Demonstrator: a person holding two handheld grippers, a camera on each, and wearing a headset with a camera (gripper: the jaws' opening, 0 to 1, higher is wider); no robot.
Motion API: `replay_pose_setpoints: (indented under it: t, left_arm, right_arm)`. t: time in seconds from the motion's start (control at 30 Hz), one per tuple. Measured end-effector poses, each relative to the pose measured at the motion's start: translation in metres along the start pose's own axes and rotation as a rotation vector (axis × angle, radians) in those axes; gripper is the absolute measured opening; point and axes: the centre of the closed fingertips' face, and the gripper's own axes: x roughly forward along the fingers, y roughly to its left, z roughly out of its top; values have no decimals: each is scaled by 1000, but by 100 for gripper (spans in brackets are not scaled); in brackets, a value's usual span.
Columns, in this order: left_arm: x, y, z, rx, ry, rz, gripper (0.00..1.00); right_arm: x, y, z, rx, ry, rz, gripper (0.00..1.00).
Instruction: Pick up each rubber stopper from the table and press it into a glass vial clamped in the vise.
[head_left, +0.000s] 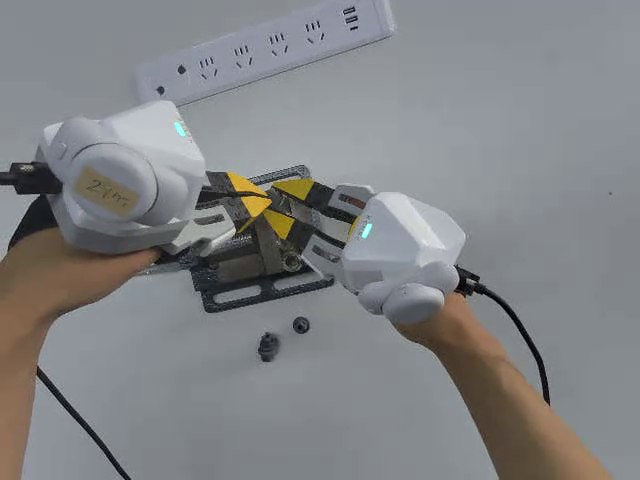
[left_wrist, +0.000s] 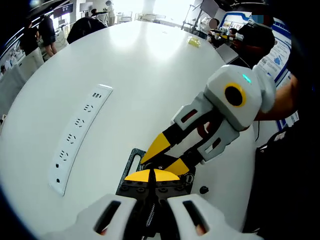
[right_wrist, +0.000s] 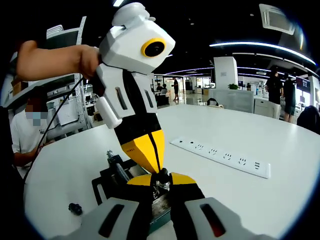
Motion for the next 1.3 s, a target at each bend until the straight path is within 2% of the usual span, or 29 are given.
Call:
replay_pose_setpoints:
  t: [0.07,0.23,0.37,0.5,0.67,0.87,0.9,0.93,0.97,1.0,1.07,1.1,1.17,1.23,1.3]
  left_arm:
    - [-1,0,-1,-7,4,-3,0]
    - [1,1,-1,22,29,1,0]
    - [4,5,-10,36,71,19,0]
    - [3,4,-9,26,59,8,0]
    - [3,4,-9,19,54,4,0]
    - [2,1,-9,21,26,29,0]
    - [2,2,-10,25,22,42,0]
    - [1,1,-9,-4,6,52,0]
    - [1,1,-10,3,0,55,0]
    - [2,1,-10,21,-16,65,0]
    - [2,1,-12,-3,-33,69,0]
    - [2,1,-12,23,-45,70,0]
    - [2,2,-13,24,-56,68,0]
    - [2,-1,-11,24,-60,45,0]
    - [3,-1,-10,49,-57,32,0]
  right_arm:
    - [0,0,0,14,0,4,11]
    - [1,0,0,7,5,6,11]
    - [-2,0,-3,-26,25,12,12]
    - [-7,-1,-3,-47,32,-9,13]
    - [-6,0,-3,-68,35,5,10]
    - [-6,2,-3,-151,36,28,9]
    - [-6,2,-3,-153,30,31,9]
    - [-7,2,-4,-165,15,44,10]
    - [-7,3,-4,-180,3,54,10]
    - [-8,2,-5,-167,-4,56,10]
    - [-9,3,-4,-141,-48,80,10]
    - [-8,3,-3,-115,-79,90,10]
    - [-8,3,-3,-132,-119,101,11]
    - [-10,4,-3,-115,-145,114,11]
    - [-10,3,-3,-103,-172,112,11]
